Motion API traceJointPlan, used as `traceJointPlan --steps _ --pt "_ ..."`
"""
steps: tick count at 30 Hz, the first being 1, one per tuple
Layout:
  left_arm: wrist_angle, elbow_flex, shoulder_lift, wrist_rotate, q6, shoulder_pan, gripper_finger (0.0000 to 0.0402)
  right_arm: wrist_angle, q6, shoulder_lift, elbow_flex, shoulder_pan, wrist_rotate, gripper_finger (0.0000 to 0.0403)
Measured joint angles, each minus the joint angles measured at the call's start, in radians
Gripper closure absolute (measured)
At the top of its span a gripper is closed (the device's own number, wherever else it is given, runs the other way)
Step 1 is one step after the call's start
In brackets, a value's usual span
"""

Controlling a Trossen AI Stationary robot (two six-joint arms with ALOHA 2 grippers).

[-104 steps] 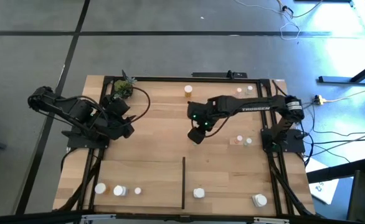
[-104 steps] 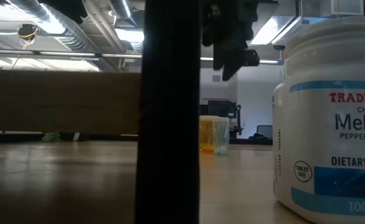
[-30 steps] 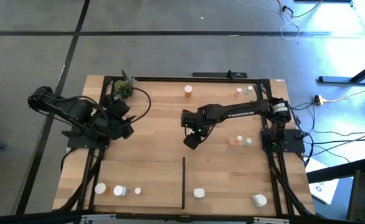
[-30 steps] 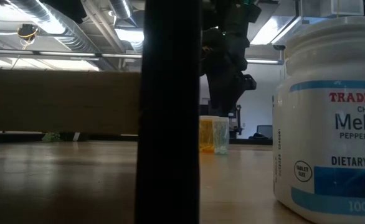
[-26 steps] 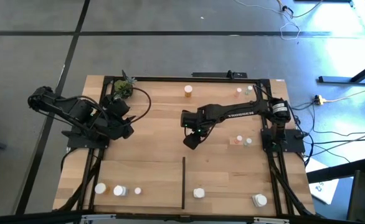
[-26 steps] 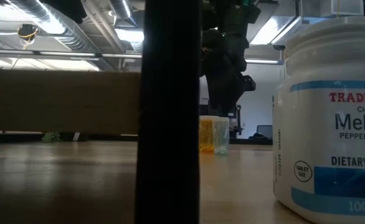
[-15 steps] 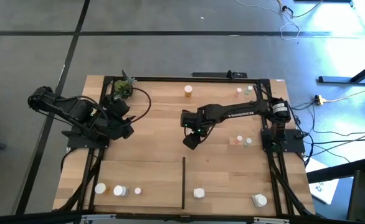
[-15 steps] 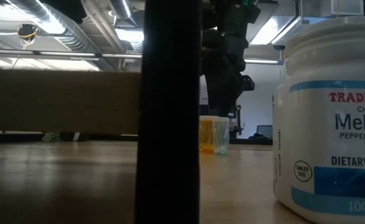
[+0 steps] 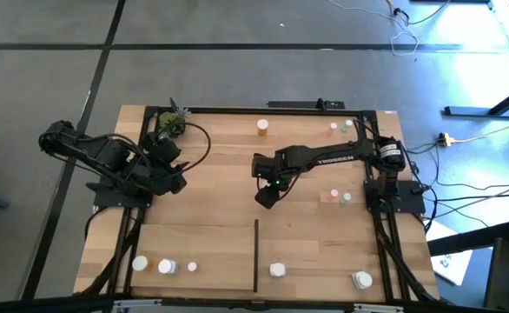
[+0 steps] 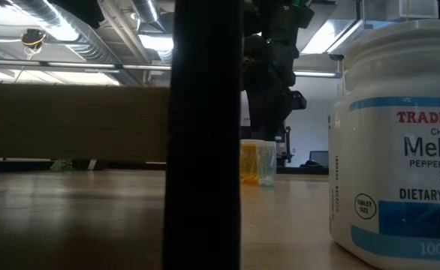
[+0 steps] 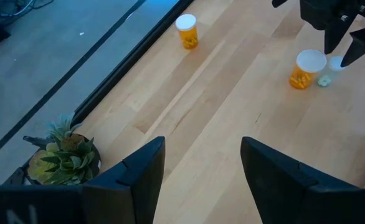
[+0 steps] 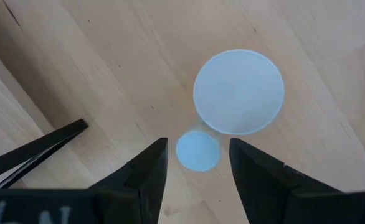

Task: Pick and place medicine bottles onto shelf by color
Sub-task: Put the bottom left small blue pill bottle on the shelf

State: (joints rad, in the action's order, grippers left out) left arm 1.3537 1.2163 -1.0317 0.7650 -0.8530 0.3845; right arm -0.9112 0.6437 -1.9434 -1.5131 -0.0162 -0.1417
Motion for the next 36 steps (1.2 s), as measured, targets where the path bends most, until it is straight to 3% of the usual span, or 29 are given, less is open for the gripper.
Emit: traceJointPlan --steps 4,10,36 --pt "0.000 0.000 0.000 0.000 0.000 0.000 0.0198 0.019 0.020 0.000 0.019 0.000 -0.003 0.0228" --pt "0.000 0.000 0.000 0.000 0.000 0.000 0.0198 0.114 0.025 -0.001 0.096 0.000 -0.095 0.0228" --pt "0.000 0.000 0.000 0.000 0.000 0.000 0.0198 0.119 0.007 -0.001 0.098 -0.008 -0.046 0.0229"
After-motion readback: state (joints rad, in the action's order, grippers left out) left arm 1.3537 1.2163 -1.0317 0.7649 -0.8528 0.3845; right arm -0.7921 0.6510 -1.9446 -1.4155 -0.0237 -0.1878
